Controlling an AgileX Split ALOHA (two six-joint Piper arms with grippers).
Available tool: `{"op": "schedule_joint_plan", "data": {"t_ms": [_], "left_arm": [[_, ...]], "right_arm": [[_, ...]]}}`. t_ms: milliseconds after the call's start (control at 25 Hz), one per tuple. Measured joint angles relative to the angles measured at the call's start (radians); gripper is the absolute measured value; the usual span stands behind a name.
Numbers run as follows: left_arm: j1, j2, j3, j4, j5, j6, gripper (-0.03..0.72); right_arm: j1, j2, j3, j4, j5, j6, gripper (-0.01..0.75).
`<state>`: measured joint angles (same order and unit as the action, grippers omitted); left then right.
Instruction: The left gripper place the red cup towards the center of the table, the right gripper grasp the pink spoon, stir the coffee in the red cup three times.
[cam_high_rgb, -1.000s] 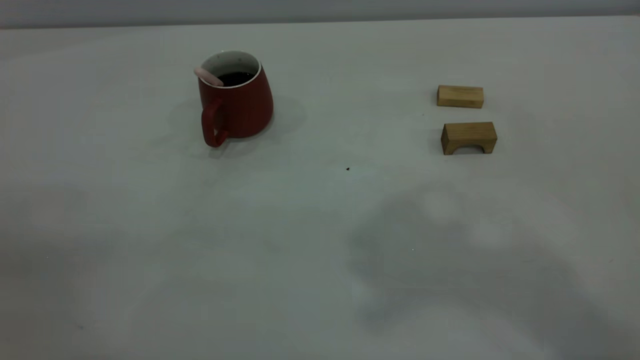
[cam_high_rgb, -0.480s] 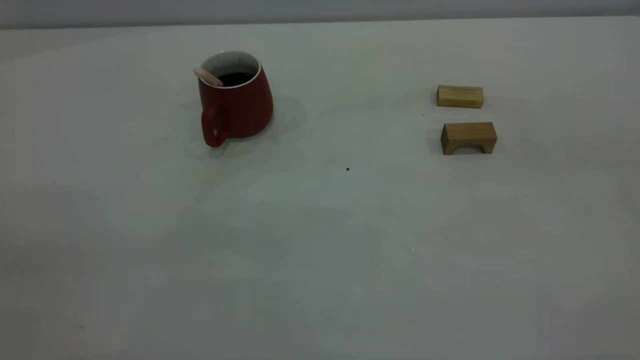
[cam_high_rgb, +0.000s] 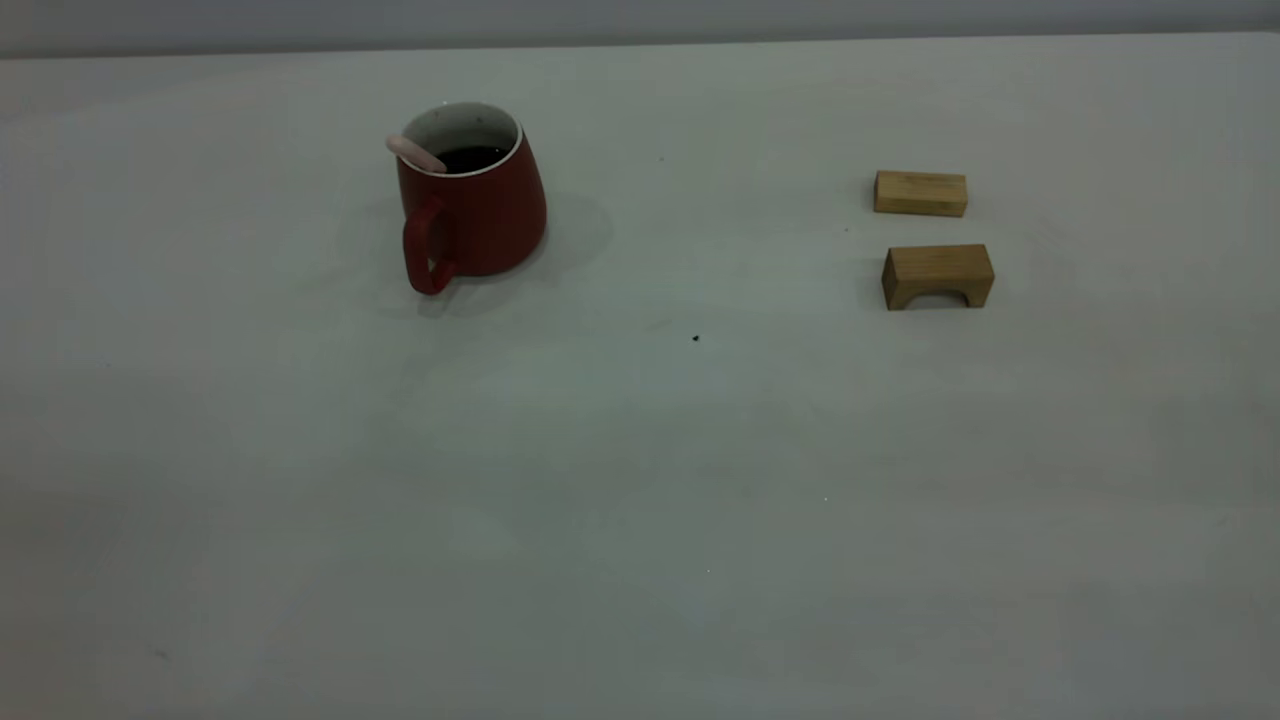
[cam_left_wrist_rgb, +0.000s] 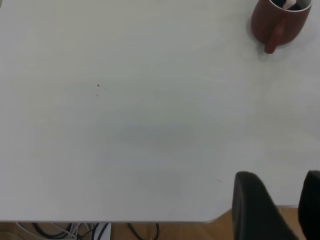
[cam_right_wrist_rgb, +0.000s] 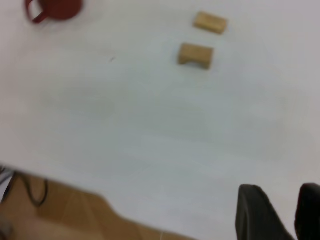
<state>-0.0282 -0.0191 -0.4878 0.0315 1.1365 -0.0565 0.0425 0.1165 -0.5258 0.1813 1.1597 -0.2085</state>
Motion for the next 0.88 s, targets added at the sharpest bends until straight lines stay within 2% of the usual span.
{"op": "schedule_joint_plan", "data": {"t_ms": [240,880], "left_arm": [[0.0,0.0,0.0,0.0,0.0,0.0,0.299],[0.0,0.0,0.0,0.0,0.0,0.0,0.299]], "right_arm": [[0.0,-0.086,0.055,-0.099,-0.023,0.091,0.236],[0.0,-0.096,0.056,-0.103,-0.024,0.099,0.236]]}}
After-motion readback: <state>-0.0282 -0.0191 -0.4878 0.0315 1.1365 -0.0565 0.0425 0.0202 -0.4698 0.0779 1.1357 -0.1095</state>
